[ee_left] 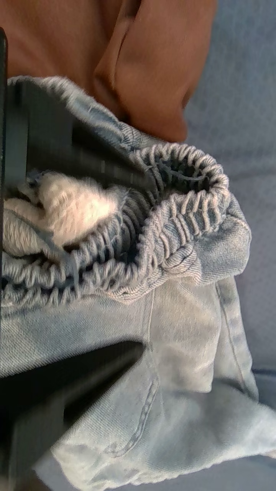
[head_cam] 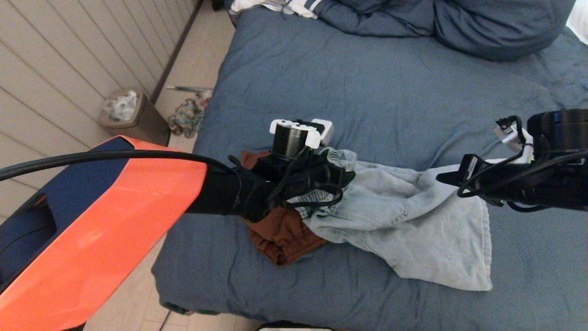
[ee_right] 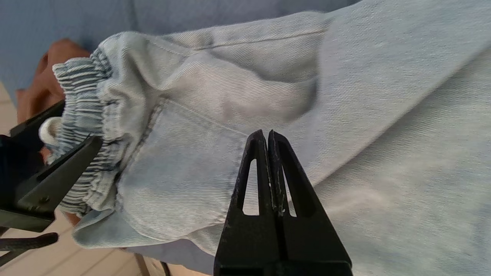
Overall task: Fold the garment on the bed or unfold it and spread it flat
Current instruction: Fold the blue shorts
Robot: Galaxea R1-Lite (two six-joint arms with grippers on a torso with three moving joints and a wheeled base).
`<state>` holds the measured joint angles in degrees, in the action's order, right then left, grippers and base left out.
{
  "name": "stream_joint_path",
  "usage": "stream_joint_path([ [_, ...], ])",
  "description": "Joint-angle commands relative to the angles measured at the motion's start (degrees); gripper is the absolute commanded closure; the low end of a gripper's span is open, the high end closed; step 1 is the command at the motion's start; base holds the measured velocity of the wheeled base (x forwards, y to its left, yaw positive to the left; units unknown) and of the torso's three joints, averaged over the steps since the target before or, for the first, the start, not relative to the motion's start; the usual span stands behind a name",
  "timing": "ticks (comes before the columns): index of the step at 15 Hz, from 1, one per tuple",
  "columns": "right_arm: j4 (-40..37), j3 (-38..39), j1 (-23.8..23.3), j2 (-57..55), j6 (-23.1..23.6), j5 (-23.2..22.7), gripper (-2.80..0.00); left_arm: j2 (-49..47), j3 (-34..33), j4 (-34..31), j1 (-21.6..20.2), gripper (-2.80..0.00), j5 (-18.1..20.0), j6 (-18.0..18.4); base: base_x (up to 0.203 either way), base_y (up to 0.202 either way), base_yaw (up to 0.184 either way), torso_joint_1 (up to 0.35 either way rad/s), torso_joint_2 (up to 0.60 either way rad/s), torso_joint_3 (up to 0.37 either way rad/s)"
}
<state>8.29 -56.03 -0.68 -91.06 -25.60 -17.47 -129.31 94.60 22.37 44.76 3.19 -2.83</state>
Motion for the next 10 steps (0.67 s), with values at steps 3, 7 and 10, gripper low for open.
stream_joint_path([
  [3, 0.1, 0.0, 0.0, -0.4, -0.2, -0.1, 0.00, -0.5, 0.8, 0.3, 0.0, 0.00, 0.0, -0.1, 0.000, 0.000, 0.000, 0.000, 0.00, 0.000],
  [7, 0.1, 0.1, 0.1, -0.3, -0.2, -0.2, 0.00, -0.6, 1.2, 0.3, -0.5, 0.00, -0.2, 0.0, 0.000, 0.000, 0.000, 0.000, 0.00, 0.000],
  [10, 0.1, 0.2, 0.1, -0.2, -0.2, -0.2, 0.00, -0.9, 2.3, 2.1, -0.6, 0.00, -3.7, 0.1, 0.000, 0.000, 0.000, 0.000, 0.00, 0.000],
])
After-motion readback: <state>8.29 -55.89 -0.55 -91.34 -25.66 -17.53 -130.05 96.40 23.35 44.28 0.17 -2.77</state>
